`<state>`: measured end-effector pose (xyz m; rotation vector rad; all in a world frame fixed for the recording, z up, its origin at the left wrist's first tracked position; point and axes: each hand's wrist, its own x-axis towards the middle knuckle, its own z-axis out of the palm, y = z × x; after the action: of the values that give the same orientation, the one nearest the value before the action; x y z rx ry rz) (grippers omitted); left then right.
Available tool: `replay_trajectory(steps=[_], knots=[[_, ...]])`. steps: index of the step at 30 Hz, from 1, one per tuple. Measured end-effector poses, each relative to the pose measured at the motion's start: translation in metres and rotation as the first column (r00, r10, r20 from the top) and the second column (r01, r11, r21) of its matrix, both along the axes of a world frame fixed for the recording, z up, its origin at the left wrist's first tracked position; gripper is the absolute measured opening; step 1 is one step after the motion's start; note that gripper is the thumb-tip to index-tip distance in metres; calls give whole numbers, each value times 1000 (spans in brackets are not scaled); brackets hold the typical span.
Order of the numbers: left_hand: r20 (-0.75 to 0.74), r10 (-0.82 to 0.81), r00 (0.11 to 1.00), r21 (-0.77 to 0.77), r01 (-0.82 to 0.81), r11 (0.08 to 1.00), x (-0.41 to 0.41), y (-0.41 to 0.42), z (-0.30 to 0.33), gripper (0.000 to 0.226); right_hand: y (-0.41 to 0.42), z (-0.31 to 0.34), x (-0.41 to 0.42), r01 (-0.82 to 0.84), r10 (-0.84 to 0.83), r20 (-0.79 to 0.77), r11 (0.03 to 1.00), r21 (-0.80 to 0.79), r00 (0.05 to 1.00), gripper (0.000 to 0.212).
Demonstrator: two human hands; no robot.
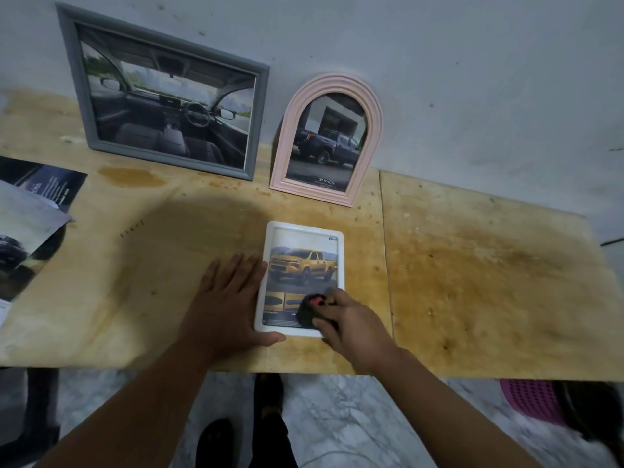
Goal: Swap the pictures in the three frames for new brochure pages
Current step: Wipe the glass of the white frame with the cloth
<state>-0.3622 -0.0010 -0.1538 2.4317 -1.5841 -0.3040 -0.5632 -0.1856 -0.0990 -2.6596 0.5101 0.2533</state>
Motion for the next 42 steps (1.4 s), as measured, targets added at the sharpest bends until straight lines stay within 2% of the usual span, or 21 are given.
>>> replay_trajectory(steps=[2, 3, 5, 6, 8, 11, 14, 18, 22, 25, 28, 32, 34, 42], knots=[[3, -2, 1000, 6, 2, 1000, 0, 0, 1, 133, -21, 10, 18, 11, -11, -4, 999, 34, 1000, 34], [3, -5, 1000, 10, 5, 1000, 1, 0, 1, 133, -33, 15, 30, 60, -60, 33, 998, 3, 998, 34], [6, -5, 1000, 14, 5, 1000, 1, 0, 1, 132, -56, 20, 58, 202, -189, 120, 973, -114, 975, 33], [8, -8, 1000, 18, 8, 1000, 2, 0, 1, 132, -63, 19, 71, 240, -222, 113, 952, -192, 969, 32], [14, -8, 1000, 28, 8, 1000, 1, 0, 1, 132, -64, 11, 86, 213, -225, -3, 923, -320, 974, 32], [21, 7, 1000, 32, -8, 999, 1, -1, 1, 132, -53, 4, 82, 157, -213, -114, 914, -374, 970, 30], [14, 9, 1000, 24, -9, 1000, 0, 0, 1, 133, -35, 9, 55, 110, -166, -128, 926, -362, 978, 28], [-1, 13, 1000, 19, -13, 1000, -1, 0, 4, 133, 5, 8, 13, 106, -146, -133, 958, -268, 980, 30], [1, 2, 1000, -33, -2, 999, 0, 1, 2, 132, 34, -5, -3, 263, -265, 14, 946, -188, 964, 29], [14, -6, 1000, -56, 7, 998, 0, 1, 1, 131, 47, -13, 15, 241, -225, 111, 958, -155, 968, 30], [9, -5, 1000, -58, 6, 998, 1, 1, 0, 131, 34, -18, 33, 175, -150, 128, 960, -217, 980, 32], [10, 1, 1000, -8, -1, 1000, 1, 1, 1, 133, -26, -18, 58, 314, -306, 78, 884, -347, 949, 32], [9, -1, 1000, -4, 1, 1000, 1, 1, 1, 134, -40, -17, 67, 297, -311, 28, 870, -394, 950, 30], [-8, -15, 1000, -64, 15, 998, 3, 1, 0, 130, 38, -12, 16, 313, -306, 68, 920, -234, 950, 31]])
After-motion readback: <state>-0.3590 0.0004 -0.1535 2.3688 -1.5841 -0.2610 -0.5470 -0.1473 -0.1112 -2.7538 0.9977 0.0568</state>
